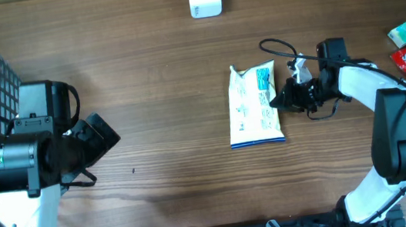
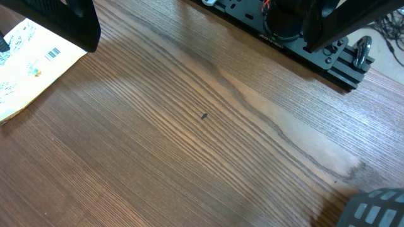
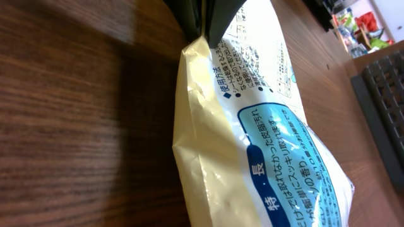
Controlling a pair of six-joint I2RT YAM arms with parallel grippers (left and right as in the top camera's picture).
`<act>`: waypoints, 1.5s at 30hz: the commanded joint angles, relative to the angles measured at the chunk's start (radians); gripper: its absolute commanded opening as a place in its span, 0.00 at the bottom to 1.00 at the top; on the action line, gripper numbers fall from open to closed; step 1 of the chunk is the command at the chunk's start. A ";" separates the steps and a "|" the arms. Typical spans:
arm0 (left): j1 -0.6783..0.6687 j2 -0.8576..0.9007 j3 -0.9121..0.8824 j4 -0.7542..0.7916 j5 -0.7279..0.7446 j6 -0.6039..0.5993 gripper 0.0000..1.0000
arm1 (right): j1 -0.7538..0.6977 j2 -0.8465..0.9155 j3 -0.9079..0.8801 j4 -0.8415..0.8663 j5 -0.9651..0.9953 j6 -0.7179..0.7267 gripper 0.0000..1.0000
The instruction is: Scan the item barcode
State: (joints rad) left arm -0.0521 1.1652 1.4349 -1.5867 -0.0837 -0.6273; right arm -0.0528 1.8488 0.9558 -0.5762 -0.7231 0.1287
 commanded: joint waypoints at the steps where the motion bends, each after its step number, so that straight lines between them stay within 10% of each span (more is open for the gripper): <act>1: 0.005 0.000 0.000 0.000 -0.003 -0.013 1.00 | 0.006 -0.009 0.092 -0.055 0.024 0.002 0.04; 13: 0.005 0.000 0.000 0.000 -0.003 -0.013 1.00 | 0.175 -0.435 0.302 -0.306 0.677 0.031 0.04; 22: 0.005 0.000 0.000 0.000 -0.003 -0.013 1.00 | 0.494 -0.286 0.296 -0.271 0.866 0.236 0.06; 28: 0.005 0.000 0.000 0.000 -0.003 -0.013 1.00 | 0.196 -0.303 0.341 -0.280 0.666 0.201 0.94; 35: 0.005 0.000 0.000 0.000 -0.003 -0.013 1.00 | -0.306 -0.159 0.269 -0.243 0.193 -0.079 0.99; 45: 0.005 0.000 0.000 0.000 -0.003 -0.013 1.00 | -0.338 0.030 0.242 0.139 0.137 -0.050 0.96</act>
State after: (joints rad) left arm -0.0521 1.1652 1.4349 -1.5879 -0.0837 -0.6273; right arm -0.3943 1.8744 1.1847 -0.5064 -0.5613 0.0834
